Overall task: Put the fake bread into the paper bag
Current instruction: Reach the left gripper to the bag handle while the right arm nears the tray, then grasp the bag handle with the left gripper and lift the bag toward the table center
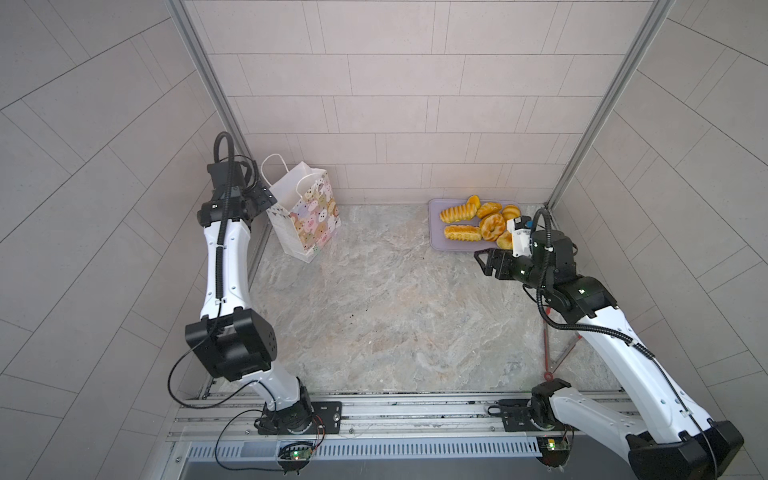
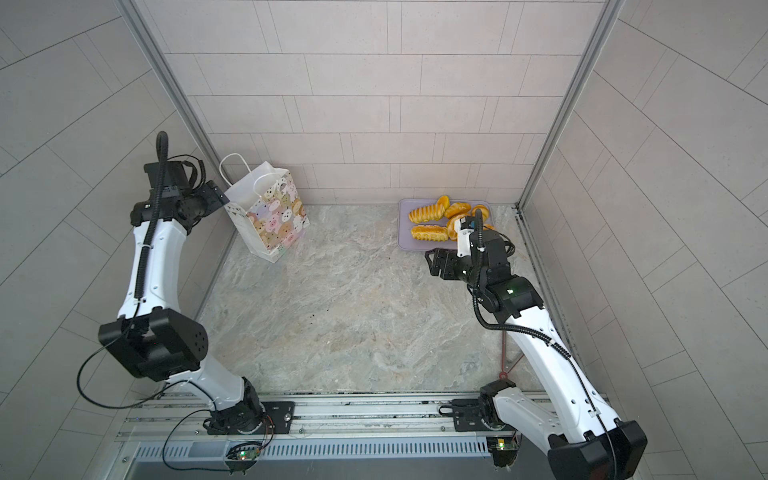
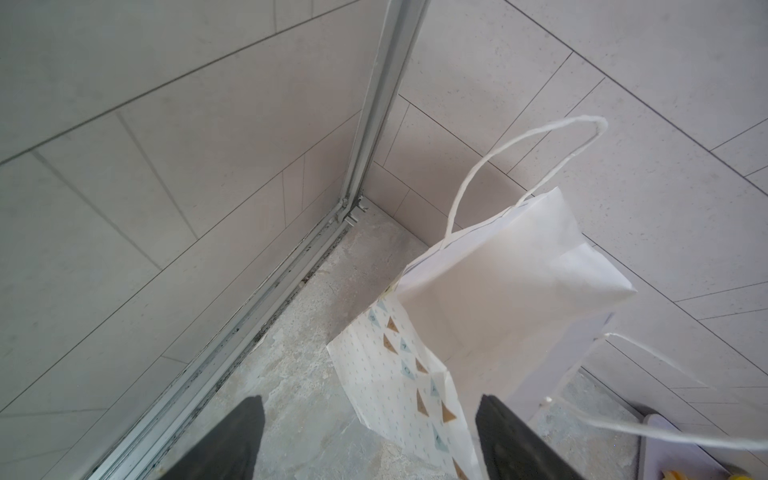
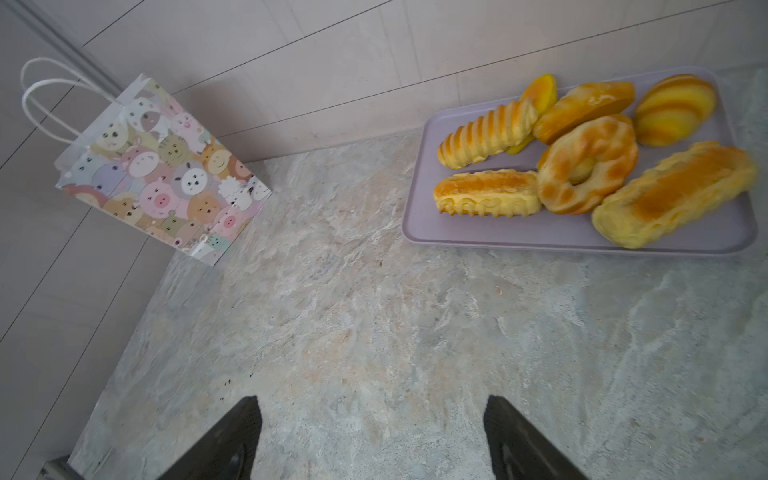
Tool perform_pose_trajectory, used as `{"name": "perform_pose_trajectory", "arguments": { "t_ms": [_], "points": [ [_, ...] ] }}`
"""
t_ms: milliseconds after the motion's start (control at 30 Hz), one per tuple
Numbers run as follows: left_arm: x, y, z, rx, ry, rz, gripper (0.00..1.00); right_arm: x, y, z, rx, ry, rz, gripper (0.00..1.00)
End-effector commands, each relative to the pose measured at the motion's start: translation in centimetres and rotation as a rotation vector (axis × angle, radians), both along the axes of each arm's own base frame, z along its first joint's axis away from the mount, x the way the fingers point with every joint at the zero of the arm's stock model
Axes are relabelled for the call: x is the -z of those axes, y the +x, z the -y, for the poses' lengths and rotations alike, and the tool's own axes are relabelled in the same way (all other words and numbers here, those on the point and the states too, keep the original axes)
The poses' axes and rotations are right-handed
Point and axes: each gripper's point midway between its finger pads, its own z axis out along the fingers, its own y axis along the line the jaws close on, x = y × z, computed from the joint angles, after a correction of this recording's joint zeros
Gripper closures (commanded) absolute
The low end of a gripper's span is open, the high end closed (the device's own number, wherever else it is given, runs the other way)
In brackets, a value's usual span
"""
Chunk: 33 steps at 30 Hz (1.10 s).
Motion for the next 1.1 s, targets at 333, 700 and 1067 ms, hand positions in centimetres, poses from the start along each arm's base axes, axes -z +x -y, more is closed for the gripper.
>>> {"name": "perform_pose_trajectory", "arguments": {
  "t_ms": [333, 700, 1067],
  "points": [
    [2.3, 8.1, -2.0, 0.171, 0.129, -0.047, 0.08, -0.9, 0.3, -4.5, -0.140, 0.056, -0.015, 0.16],
    [3.4, 10.6, -1.1, 0.278, 0.138, -0.031, 0.23, 0.1, 1.6, -5.7, -0.177, 0.056, -0.056, 0.18],
    [4.9, 11.5, 0.2, 0.321, 0.112, -0.048, 0.53, 0.6, 1.8, -5.5, -0.163, 0.045, -0.072, 0.19]
  ]
}}
